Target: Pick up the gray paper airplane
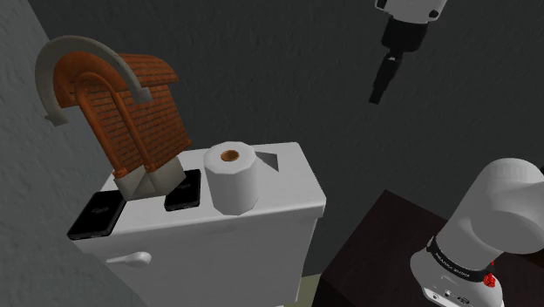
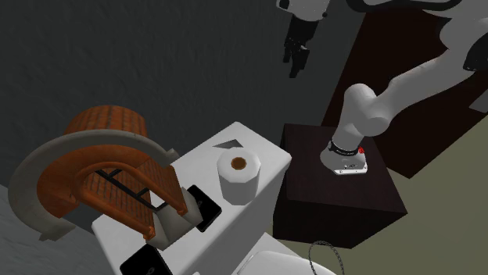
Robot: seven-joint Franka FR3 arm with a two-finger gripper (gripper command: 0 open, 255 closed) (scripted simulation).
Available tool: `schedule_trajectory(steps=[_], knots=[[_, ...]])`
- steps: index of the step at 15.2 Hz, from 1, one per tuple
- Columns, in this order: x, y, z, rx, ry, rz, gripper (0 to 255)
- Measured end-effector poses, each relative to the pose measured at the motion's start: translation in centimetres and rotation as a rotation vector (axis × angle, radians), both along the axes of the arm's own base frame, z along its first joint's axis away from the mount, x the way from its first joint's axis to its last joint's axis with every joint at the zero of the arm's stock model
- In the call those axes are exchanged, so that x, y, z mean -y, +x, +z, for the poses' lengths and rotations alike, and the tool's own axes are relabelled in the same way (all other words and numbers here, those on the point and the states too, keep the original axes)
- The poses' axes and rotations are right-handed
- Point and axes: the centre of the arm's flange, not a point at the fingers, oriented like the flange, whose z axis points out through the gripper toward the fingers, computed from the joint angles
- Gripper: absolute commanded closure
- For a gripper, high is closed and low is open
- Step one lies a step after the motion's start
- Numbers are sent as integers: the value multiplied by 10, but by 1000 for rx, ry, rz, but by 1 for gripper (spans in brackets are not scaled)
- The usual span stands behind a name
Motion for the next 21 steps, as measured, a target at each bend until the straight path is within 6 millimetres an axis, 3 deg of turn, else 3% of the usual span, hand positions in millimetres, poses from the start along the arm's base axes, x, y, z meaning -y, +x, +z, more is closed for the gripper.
schedule_trajectory(steps=[2, 5, 21], knots=[[-5, 4, -3, -4, -1, -1, 0], [-30, 25, -12, -24, -4, -10, 0], [-183, 163, -95, -151, -23, -65, 0]])
